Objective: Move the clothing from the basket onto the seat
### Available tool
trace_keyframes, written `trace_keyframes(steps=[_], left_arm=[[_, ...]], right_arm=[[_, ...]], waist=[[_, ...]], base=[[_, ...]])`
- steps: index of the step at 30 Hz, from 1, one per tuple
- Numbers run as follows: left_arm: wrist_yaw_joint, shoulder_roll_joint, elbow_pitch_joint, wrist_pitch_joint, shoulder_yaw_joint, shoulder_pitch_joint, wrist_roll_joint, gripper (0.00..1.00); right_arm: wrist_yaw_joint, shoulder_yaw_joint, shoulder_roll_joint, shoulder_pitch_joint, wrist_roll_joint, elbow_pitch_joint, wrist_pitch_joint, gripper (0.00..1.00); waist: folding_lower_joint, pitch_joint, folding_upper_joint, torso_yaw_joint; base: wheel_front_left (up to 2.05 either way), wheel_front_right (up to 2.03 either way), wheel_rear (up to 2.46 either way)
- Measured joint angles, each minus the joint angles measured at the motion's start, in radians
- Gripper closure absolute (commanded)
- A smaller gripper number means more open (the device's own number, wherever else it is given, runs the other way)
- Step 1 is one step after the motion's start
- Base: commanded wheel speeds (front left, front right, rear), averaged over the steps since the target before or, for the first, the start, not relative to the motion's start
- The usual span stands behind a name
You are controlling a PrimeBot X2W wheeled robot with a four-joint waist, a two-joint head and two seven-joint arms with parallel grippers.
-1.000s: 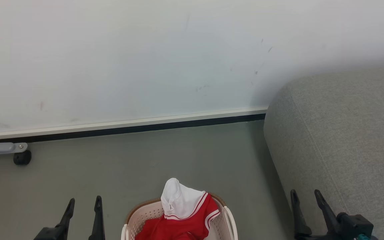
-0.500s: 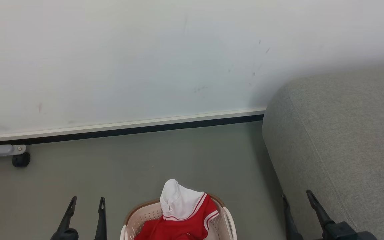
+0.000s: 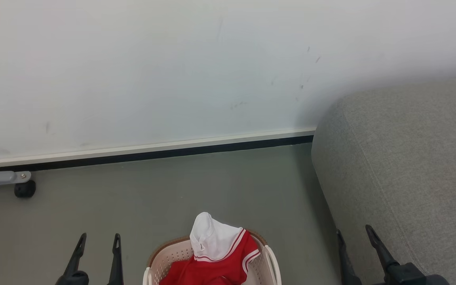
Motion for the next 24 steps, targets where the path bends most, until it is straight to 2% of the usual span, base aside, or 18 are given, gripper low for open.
trace_keyframes(steps=[24], left_arm=[[-0.018,-0.015,-0.012,0.0,0.005,0.014,0.019,0.0]], right_arm=[[0.0,-0.014,0.0,0.001,0.0,-0.027,0.0,0.0]], waist=[[0.0,0.041,0.0,-0.005]], base=[[0.0,0.0,0.0]])
